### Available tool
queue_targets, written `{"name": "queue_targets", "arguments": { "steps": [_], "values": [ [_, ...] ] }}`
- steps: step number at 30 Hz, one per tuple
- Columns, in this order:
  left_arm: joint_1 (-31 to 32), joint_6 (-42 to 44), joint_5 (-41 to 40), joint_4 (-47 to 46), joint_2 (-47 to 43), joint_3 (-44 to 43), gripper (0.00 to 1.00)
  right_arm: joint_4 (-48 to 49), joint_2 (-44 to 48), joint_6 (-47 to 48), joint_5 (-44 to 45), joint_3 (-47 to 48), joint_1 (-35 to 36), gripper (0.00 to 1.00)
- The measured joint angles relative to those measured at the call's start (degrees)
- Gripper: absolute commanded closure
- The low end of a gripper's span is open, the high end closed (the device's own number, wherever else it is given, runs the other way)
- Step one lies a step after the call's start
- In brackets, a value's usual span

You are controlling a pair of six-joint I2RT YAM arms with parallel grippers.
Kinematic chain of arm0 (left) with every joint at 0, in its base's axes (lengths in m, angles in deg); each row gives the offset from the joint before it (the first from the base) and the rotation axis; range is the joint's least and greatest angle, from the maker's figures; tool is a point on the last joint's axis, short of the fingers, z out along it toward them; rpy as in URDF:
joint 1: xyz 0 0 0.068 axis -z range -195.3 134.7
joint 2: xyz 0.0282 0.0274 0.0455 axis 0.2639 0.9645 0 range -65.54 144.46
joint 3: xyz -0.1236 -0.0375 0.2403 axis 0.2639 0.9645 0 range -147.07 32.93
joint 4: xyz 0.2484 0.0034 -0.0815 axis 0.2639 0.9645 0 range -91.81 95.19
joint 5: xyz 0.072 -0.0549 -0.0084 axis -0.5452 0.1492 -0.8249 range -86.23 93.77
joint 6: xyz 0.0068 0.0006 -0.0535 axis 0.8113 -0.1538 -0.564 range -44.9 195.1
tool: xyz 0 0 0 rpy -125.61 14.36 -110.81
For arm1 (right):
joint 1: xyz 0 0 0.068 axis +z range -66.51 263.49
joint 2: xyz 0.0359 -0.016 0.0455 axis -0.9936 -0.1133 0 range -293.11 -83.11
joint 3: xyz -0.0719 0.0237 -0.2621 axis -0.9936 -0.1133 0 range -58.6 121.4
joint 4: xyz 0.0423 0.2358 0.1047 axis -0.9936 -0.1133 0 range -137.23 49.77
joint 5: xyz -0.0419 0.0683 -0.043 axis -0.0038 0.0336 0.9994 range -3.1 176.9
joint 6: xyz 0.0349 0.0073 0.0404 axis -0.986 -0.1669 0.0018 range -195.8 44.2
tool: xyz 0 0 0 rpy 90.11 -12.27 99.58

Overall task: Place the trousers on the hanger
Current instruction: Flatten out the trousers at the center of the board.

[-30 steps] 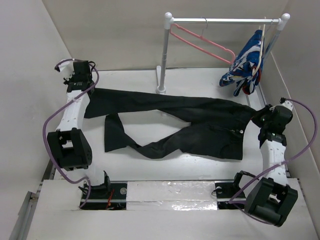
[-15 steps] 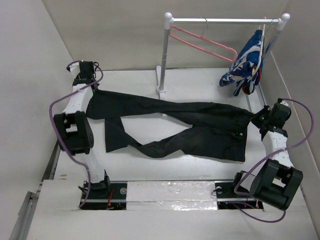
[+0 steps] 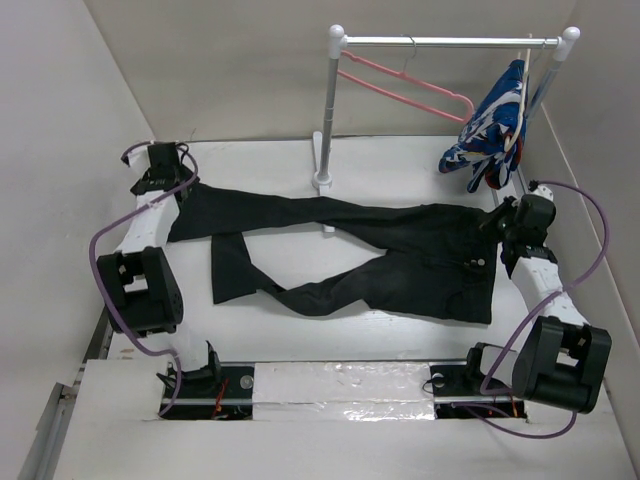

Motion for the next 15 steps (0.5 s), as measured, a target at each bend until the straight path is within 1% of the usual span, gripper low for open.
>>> {"name": "queue_targets", "arguments": {
  "steps": [2, 4, 8, 11, 15],
  "values": [
    [-0.5, -2.3, 0.4, -0.2, -2.1, 3.5, 0.28, 0.7, 0.0, -0.1, 0.0, -0.1, 0.8, 1.0],
    [-0.8, -4.9, 0.1, -0.3, -2.0, 6.4, 0.24, 1.2, 0.0, -0.1, 0.0, -0.2, 1.0, 1.0],
    [-1.1, -10.5, -0.9, 1.4, -0.7, 13.5, 0.23, 1.2, 0.9, 0.1, 0.0, -0.6, 1.0, 1.0],
    [-1.4, -13.0, -0.9, 2.4, 0.9, 15.6, 0.24, 1.2, 2.2, 0.1, 0.0, -0.6, 1.0, 1.0],
    [-1.6, -15.7, -1.0, 1.4, 2.5, 16.0, 0.28, 1.2, 3.4, 0.1, -0.6, -0.6, 1.0, 1.0]
  ]
}}
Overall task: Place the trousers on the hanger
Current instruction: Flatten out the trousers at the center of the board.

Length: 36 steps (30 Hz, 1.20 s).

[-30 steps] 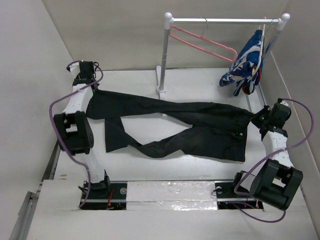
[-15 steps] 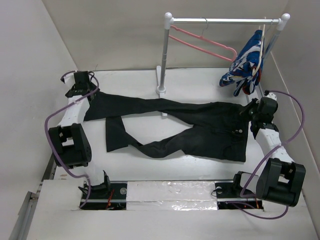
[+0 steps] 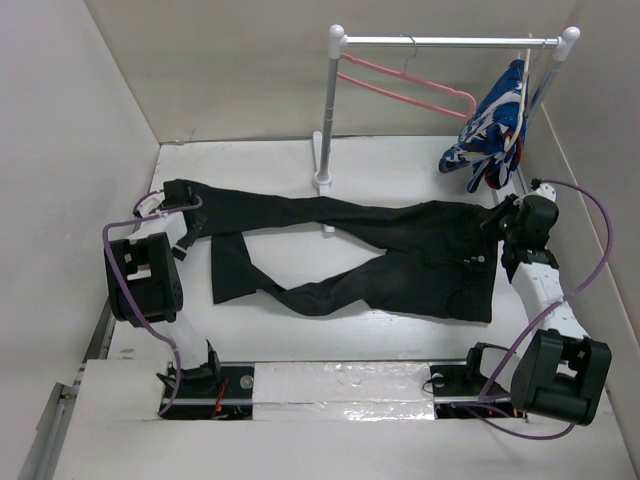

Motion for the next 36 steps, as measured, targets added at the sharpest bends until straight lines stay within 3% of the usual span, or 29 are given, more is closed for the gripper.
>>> {"name": "queue_targets", "arguments": {
  "steps": [2, 4, 9, 17, 22, 27, 32, 36],
  "values": [
    [0.0, -1.0, 0.0, -1.3, 1.1, 0.0, 0.33, 0.0, 0.2, 0.0, -0.5, 0.0, 0.0, 1.0],
    [0.0, -1.5, -0.6, -1.9, 2.3, -0.8, 0.46, 0.0, 0.7, 0.0, -0.7, -0.1, 0.0, 1.0],
    [0.0, -2.3, -0.2, -4.6, 5.7, -3.5, 1.0, -0.1, 2.4, 0.0, -0.6, -0.9, 0.0, 1.0],
    [0.0, 0.1, -1.5, -3.2, 1.7, -4.4, 1.0, -1.0, 2.4, 0.5, 0.1, -0.9, -1.1, 1.0],
    [0.1, 2.0, -2.5, -2.7, -17.9, -4.2, 1.0, -3.7, 5.2, 0.8, 0.2, -1.7, -2.3, 1.0],
    [0.0, 3.1, -2.9, -1.9, -38.1, -4.9, 1.0, -8.6, 13.6, 1.6, 0.6, -2.0, -2.3, 1.0],
    [0.0, 5.9, -2.9, 3.1, -46.4, -7.8, 1.0, -13.3, 23.2, 3.0, 1.7, -2.1, -3.3, 1.0],
    [0.0, 7.7, -2.6, 5.6, -48.4, -7.7, 1.0, -14.7, 23.9, 3.7, 2.3, -2.1, -6.0, 1.0]
  ]
}}
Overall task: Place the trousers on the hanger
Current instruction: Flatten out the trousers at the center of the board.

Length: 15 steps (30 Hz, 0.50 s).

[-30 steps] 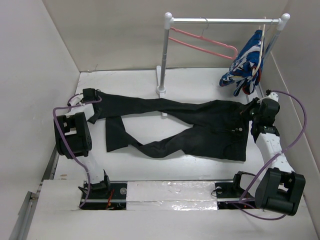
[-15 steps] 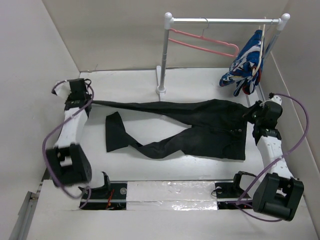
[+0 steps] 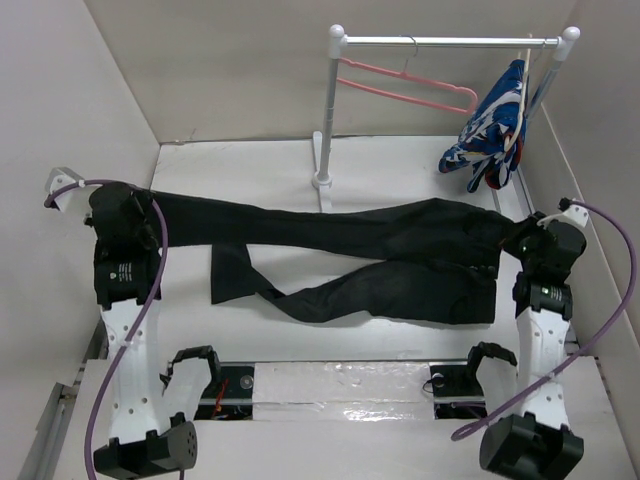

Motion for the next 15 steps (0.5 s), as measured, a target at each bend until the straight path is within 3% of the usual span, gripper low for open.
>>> {"name": "queue_targets", "arguments": {
  "steps": [6, 10, 15],
  "values": [
    [0.0, 0.0, 1.3, -1.0, 8.1, 2.1, 1.0, 1.7, -14.6, -0.1, -2.6, 0.8, -6.7, 1.0],
    [0.0, -0.4, 2.6, -4.8, 23.2, 0.8, 1.0, 2.8, -21.8, -1.8, -4.3, 0.9, -9.9, 1.0],
    [0.0, -0.3, 4.4, -5.5, 44.7, -8.0, 1.0, 4.6, -27.3, -3.4, -4.2, 5.2, -9.9, 0.97]
  ]
}}
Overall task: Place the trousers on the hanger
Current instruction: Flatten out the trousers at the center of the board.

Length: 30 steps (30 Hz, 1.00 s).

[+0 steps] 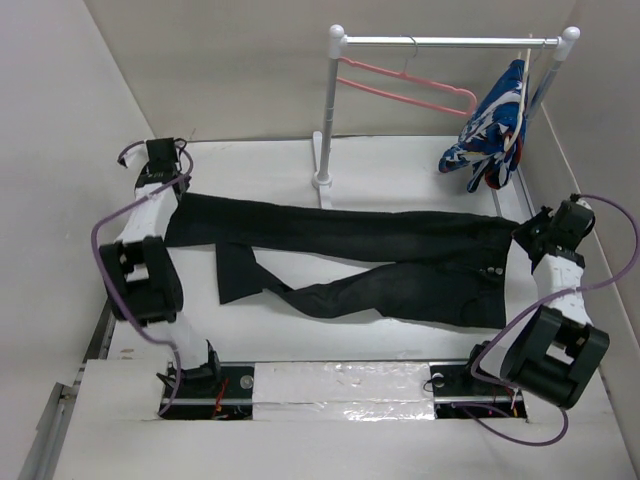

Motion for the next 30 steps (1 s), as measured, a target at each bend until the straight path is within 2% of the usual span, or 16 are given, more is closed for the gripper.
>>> {"name": "queue_targets", "arguments": {
  "steps": [2, 5, 6, 7, 9, 11, 14, 17, 18, 19, 21, 23, 24, 26, 27, 30],
  "values": [
    [0.1, 0.5, 0.7, -0.1, 7.0, -5.3, 0.98, 1.2, -2.7, -0.4, 0.7, 1.9, 0.6, 0.93],
    [0.7, 2.0, 0.9, -0.5, 15.1, -11.7, 0.39, 2.8, -5.7, -1.0, 2.4, 3.2, 2.4, 0.81],
    [0.9, 2.6, 1.0, -1.0, 16.8, -12.9, 0.18, 2.9, -6.3, -1.0, 3.1, 3.4, 3.2, 0.7],
    [1.2, 3.2, 1.2, -1.5, 17.9, -13.3, 0.12, 2.9, -6.6, -1.0, 4.1, 3.5, 4.1, 0.65],
    [1.6, 3.5, 1.8, -1.9, 18.4, -13.0, 0.07, 3.0, -6.3, -1.0, 6.2, 3.7, 6.2, 0.44],
    [1.9, 3.7, 2.8, -3.8, 16.9, -11.0, 0.09, 2.9, -5.1, -0.4, 7.6, 3.9, 9.0, 0.36],
    [2.5, 2.8, 4.2, -7.1, 8.4, -1.3, 0.15, 2.8, -1.2, 0.6, 8.2, 3.9, 14.1, 0.36],
    [3.8, 0.2, 5.1, -9.9, -6.7, 12.4, 0.24, 4.6, 6.6, 1.8, 8.4, 1.1, 22.7, 0.66],
    [4.2, -0.8, 5.5, -11.3, -13.1, 17.3, 0.3, 5.3, 9.9, 2.3, 8.3, -0.3, 27.0, 0.9],
    [4.7, -1.9, 5.9, -12.2, -19.3, 21.7, 0.37, 6.0, 12.9, 2.8, 7.7, -1.7, 31.8, 0.98],
    [5.6, -3.3, 7.9, -14.0, -30.5, 28.2, 0.6, 7.1, 17.1, 3.2, 6.3, -3.5, 42.4, 1.0],
    [5.9, -3.7, 9.7, -14.1, -38.0, 31.4, 0.76, 7.9, 17.7, 4.5, 6.3, -3.6, 54.8, 1.0],
    [5.9, -3.1, 10.4, -13.3, -40.9, 31.6, 0.86, 8.3, 16.4, 5.4, 6.5, -3.2, 60.6, 1.0],
    [5.9, -1.7, 11.5, -11.4, -44.8, 31.0, 0.87, 8.9, 12.4, 7.6, 7.4, -1.2, 72.1, 0.85],
    [5.9, -0.9, 11.9, -10.2, -46.3, 30.4, 0.87, 9.0, 9.0, 9.0, 7.7, 0.7, 77.2, 0.63],
    [5.9, 1.8, 13.4, -6.1, -51.5, 27.9, 0.84, 8.5, -2.6, 14.2, 10.1, 8.9, 90.0, 0.35]
  ]
}}
